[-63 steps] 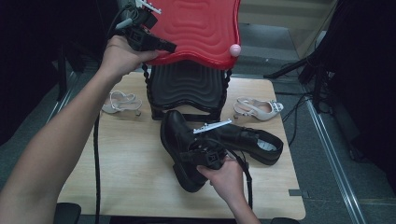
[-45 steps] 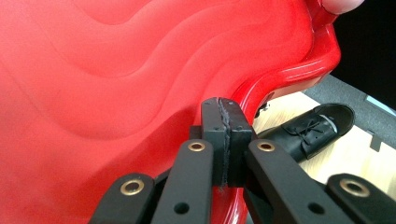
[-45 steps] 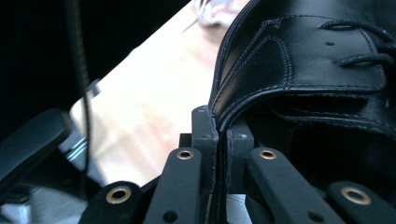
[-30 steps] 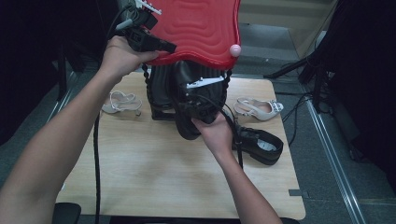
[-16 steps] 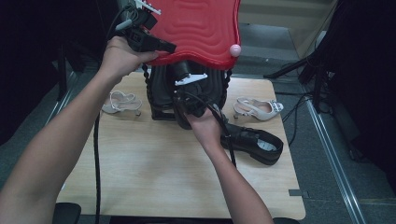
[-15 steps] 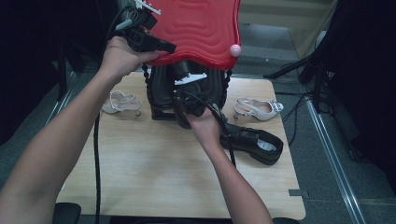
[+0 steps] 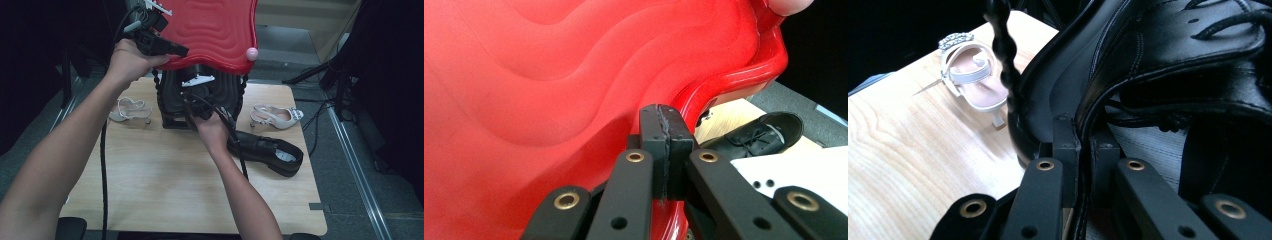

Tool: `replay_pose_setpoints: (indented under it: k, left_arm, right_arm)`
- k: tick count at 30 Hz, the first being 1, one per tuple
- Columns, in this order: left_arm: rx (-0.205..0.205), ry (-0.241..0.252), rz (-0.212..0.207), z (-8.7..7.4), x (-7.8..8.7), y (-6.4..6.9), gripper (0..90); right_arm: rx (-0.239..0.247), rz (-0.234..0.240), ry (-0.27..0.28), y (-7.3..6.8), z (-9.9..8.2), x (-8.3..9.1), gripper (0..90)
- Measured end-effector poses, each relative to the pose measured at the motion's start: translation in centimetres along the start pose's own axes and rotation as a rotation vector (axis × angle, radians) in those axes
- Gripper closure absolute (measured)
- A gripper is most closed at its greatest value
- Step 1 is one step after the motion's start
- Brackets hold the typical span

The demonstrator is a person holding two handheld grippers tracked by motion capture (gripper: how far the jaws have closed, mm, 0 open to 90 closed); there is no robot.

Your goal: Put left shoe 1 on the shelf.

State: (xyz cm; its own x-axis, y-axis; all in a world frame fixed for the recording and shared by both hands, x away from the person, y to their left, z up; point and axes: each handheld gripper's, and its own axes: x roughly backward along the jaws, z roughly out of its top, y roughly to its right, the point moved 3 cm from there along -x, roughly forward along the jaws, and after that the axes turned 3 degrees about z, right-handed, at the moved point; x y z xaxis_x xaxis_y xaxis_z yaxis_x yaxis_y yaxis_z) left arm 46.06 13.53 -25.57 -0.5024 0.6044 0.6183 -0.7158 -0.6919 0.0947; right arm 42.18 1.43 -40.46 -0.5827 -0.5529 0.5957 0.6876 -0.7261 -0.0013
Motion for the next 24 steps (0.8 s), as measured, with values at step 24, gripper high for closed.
replay_pose_setpoints:
  k: [24]
  left_arm:
    - [0.001, 0.009, 0.0, -0.08, 0.01, -0.06, 90.0]
  right_arm:
    - [-0.106, 0.079, -0.022, 0.14, 0.38, -0.21, 66.6]
